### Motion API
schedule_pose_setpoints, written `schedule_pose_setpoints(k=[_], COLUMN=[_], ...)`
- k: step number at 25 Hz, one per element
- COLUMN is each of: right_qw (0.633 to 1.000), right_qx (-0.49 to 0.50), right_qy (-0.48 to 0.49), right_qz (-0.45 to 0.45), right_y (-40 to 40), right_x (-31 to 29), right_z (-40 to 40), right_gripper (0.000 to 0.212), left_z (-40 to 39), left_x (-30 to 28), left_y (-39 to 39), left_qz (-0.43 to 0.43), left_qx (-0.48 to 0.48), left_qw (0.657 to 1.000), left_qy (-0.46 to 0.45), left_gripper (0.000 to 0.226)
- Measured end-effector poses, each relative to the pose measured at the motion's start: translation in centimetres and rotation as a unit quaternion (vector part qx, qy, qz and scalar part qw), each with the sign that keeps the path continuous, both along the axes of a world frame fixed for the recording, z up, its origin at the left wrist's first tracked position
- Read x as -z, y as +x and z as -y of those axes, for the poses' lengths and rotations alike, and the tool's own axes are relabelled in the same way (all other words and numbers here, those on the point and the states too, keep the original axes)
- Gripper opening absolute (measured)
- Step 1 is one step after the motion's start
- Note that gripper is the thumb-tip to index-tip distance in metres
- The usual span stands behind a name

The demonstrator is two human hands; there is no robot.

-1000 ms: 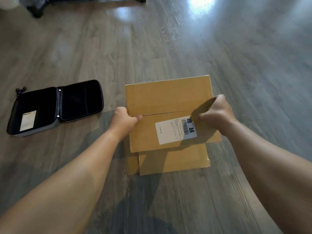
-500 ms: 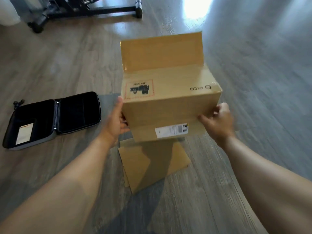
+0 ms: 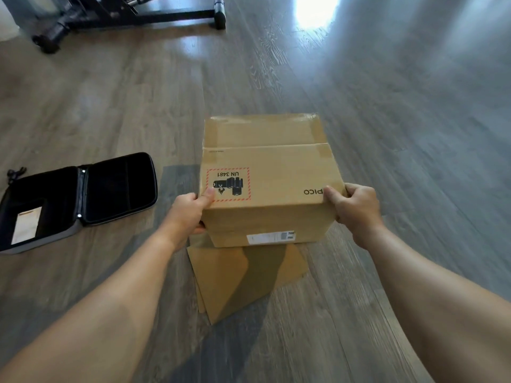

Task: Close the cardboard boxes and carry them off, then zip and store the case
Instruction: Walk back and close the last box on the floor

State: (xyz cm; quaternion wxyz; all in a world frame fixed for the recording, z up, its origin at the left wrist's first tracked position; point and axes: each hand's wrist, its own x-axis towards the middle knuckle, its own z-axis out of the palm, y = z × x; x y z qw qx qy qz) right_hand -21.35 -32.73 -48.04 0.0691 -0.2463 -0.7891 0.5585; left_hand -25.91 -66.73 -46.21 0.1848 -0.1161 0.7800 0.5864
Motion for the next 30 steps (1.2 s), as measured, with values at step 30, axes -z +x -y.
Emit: schedule_pose_setpoints(k=[30], right_qw=[0.979], right_qx=[-0.116], right_qy=[-0.019], right_qz=[0.168], right_y=[5.7], right_x=[2.3], right_z=[-3.9], right_gripper=[0.074], left_z=[0.7], left_x=[3.3], left_y=[1.6], left_qz=[-0.089], left_qx=[0.18], left_qw=[0.953], left_qy=[-0.228], left_gripper=[0.071])
